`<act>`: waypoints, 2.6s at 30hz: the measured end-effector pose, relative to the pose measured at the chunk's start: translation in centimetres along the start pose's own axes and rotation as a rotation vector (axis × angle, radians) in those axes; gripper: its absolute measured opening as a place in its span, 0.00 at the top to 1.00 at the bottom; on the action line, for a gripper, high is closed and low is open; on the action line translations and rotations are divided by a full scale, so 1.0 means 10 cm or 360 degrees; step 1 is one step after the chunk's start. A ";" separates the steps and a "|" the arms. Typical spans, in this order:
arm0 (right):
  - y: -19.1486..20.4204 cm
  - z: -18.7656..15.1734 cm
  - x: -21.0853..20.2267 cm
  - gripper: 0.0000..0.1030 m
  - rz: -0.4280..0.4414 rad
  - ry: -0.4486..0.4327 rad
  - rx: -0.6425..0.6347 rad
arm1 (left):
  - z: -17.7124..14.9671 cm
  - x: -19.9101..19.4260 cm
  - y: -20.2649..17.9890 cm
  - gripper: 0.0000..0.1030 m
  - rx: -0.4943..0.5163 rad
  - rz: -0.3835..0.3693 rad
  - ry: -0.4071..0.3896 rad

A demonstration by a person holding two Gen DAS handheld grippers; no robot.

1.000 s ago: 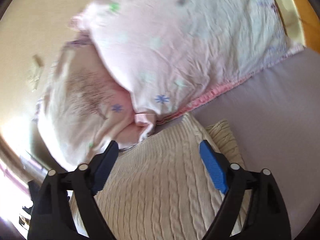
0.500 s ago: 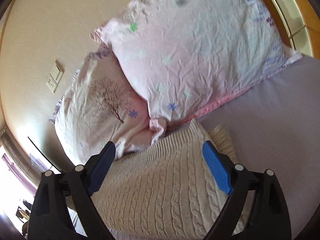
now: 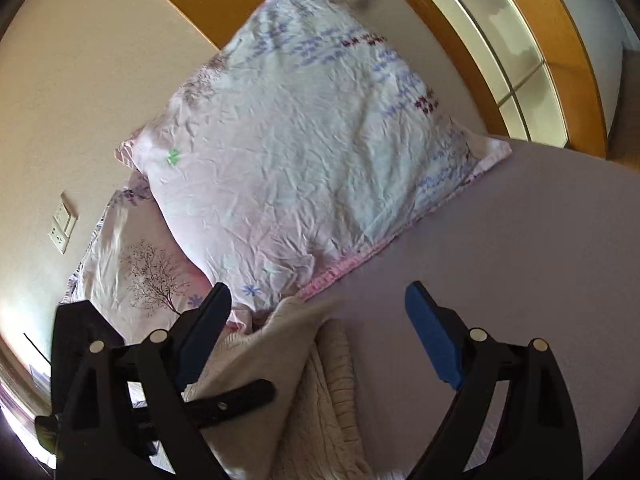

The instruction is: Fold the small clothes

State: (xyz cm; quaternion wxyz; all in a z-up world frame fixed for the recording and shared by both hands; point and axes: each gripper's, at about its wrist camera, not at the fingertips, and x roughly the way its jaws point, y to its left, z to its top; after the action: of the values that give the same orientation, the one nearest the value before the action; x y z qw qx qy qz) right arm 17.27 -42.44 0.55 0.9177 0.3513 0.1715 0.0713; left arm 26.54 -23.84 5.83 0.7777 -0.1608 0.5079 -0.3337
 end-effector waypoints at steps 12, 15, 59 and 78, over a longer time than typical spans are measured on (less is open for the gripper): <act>0.21 -0.29 0.52 0.44 0.0106 0.0544 -0.0208 | -0.60 -1.14 0.10 0.13 0.0422 0.0322 -0.0344; 0.28 -0.34 0.56 0.45 0.0105 0.0575 -0.0277 | -0.75 -1.07 0.21 0.13 0.0570 0.0456 -0.0334; 0.74 -0.76 0.57 0.35 0.0532 0.0744 -0.0300 | -1.09 -2.38 1.80 0.47 -0.0115 0.0560 -0.0501; 1.33 -1.22 -0.34 0.02 0.0217 0.0744 -0.0602 | -1.93 -2.15 0.95 0.13 0.0285 0.0685 -0.0417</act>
State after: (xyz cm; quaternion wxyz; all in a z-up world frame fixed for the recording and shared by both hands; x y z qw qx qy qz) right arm 9.50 -25.85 1.85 0.8955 0.1591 0.3379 0.2422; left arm 7.01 -0.60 6.59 0.9010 -0.0214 0.3937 -0.1807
